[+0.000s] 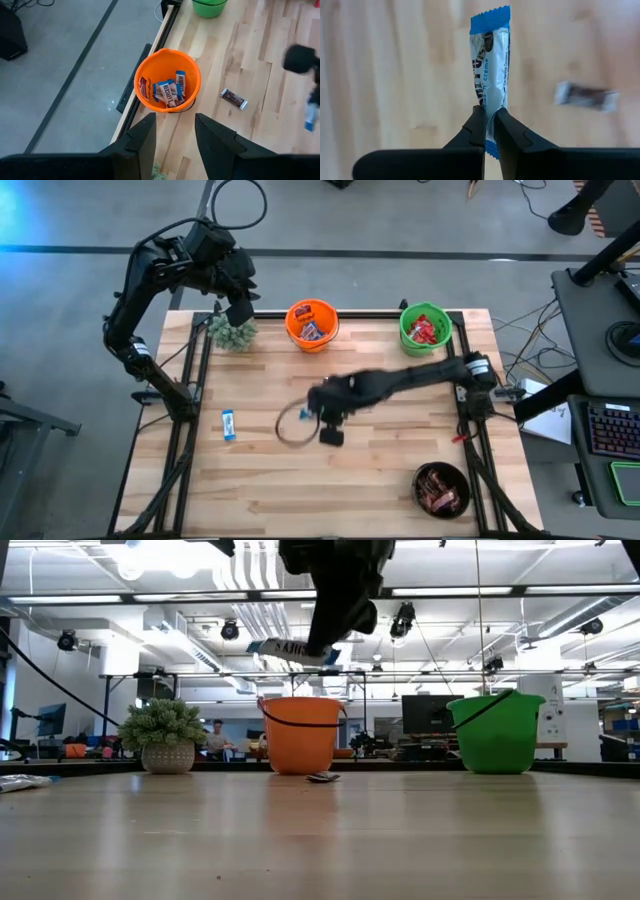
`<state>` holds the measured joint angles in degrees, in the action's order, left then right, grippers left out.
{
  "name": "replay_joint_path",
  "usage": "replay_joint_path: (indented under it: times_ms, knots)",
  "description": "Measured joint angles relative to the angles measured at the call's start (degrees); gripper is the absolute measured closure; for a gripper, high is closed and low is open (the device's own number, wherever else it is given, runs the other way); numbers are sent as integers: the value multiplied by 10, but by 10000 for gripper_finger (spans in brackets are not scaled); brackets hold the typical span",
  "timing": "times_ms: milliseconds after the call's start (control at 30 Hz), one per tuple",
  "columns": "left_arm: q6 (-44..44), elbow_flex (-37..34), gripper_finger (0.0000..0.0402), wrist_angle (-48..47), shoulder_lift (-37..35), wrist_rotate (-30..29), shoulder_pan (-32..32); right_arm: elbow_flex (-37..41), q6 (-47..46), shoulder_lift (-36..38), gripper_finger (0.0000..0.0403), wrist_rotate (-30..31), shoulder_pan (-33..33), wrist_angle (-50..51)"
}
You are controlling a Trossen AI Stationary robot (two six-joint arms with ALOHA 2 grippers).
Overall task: Sort candy
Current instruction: Put the white chocolate into the orange bucket
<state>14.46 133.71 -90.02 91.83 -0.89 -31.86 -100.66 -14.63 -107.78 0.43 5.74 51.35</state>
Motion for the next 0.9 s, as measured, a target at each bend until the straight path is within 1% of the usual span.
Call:
replay_joint_path:
  times_ms: [233, 333, 500, 667, 833, 900]
  knots:
    - [1, 0, 283, 0, 0, 0, 0, 0, 63, 53, 391, -1, -92, -4]
    - [16, 0, 283, 0, 3, 0, 0, 0, 89, 72, 391, -3, -131, -8]
    - [15, 0, 283, 0, 26, 0, -11, -2, 120, 93, 391, -4, -188, -11]
    - [-11, 0, 271, 0, 64, -1, -42, -8, 144, 102, 391, -25, -221, -10]
    - [-14, 8, 243, 1, 94, -1, -54, -16, 187, 102, 391, -36, -232, -11]
    - [-14, 12, 232, 1, 104, 11, -54, -18, 201, 102, 391, -36, -237, -12]
